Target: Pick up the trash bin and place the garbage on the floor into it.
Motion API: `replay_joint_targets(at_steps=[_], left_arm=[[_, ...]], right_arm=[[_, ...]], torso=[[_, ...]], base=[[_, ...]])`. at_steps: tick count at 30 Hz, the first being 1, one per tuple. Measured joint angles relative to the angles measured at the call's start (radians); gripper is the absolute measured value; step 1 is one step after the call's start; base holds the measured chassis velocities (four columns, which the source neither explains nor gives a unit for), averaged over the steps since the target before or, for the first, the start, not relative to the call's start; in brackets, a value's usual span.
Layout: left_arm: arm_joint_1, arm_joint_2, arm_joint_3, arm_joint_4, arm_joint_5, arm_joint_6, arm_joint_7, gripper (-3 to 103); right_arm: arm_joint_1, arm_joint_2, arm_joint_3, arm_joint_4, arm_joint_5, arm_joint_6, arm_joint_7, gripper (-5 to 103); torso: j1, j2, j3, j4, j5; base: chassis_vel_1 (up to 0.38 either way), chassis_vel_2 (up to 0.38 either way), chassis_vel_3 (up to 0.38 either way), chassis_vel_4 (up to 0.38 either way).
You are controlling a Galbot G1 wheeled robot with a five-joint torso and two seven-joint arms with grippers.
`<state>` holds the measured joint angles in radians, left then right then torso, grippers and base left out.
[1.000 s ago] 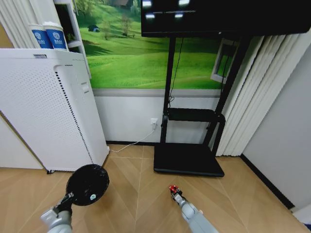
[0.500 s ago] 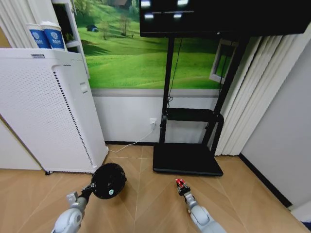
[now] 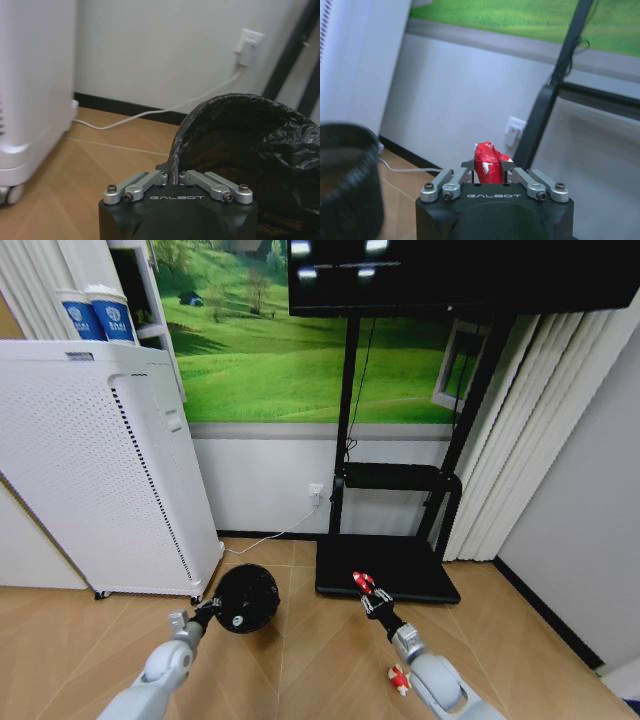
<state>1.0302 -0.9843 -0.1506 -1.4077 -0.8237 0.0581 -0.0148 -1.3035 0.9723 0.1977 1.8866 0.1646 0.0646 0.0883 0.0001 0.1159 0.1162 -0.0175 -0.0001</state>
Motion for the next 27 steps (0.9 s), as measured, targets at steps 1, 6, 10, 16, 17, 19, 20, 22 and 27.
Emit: replay_joint_targets(at_steps=[1,6,10,16,17,19,20,22,27], left_arm=[[-0.023,0.002,0.044,0.001,-0.004,0.002,0.0,3],[-0.106,-0.013,0.182,-0.012,-0.034,0.019,-0.024,3],[-0.147,-0.035,0.258,-0.024,-0.053,0.026,-0.044,3],[-0.198,-0.079,0.344,0.025,-0.035,0.023,-0.03,3],[-0.203,-0.083,0.361,0.025,-0.035,0.023,-0.023,3],[-0.207,-0.083,0.378,0.02,-0.036,0.022,-0.018,3],[-0.208,-0.083,0.397,0.007,-0.036,0.021,-0.008,3],[-0.204,-0.082,0.41,-0.013,-0.037,0.021,0.0,3],[-0.155,-0.079,0.395,-0.075,-0.038,0.021,0.002,3]], right_arm=[[-0.013,-0.002,-0.005,0.03,-0.003,-0.003,-0.003,26],[-0.069,-0.009,-0.018,0.146,-0.012,-0.013,-0.017,26],[-0.136,-0.021,-0.026,0.238,-0.015,-0.012,-0.037,26],[-0.218,-0.022,-0.057,0.281,-0.052,0.007,-0.054,26],[-0.223,-0.02,-0.062,0.275,-0.06,0.013,-0.056,26],[-0.223,-0.017,-0.065,0.265,-0.067,0.019,-0.058,26],[-0.22,-0.013,-0.069,0.252,-0.071,0.021,-0.059,26],[-0.208,-0.008,-0.077,0.234,-0.071,0.021,-0.059,26],[-0.177,0.008,-0.095,0.157,-0.074,0.019,-0.048,26]], torso=[[0.0,0.0,0.0,0.0,0.0004],[0.0,0.0,0.0,0.0,0.0005],[0.0,0.0,0.0,-0.0001,0.0002],[0.0,0.0,0.0,-0.0003,0.0002],[0.0,0.0,0.0,-0.0002,0.0001],[0.0,0.0,0.0,-0.0002,0.0001],[0.0,0.0,0.0,-0.0003,0.0003],[0.0,0.0,0.0,-0.0003,0.0002],[0.0,0.0,0.0,0.0002,0.0001]], base=[[0.0,0.0,0.0,0.0],[0.0,0.0,0.0,0.0],[0.0,0.0,0.0,0.0],[0.0,0.0,0.0,0.0],[0.0,0.0,0.0,0.0],[0.0,0.0,0.0,0.0],[0.0,0.0,0.0,0.0],[0.0,0.0,0.0,0.0],[0.0,0.0,0.0,0.0]])
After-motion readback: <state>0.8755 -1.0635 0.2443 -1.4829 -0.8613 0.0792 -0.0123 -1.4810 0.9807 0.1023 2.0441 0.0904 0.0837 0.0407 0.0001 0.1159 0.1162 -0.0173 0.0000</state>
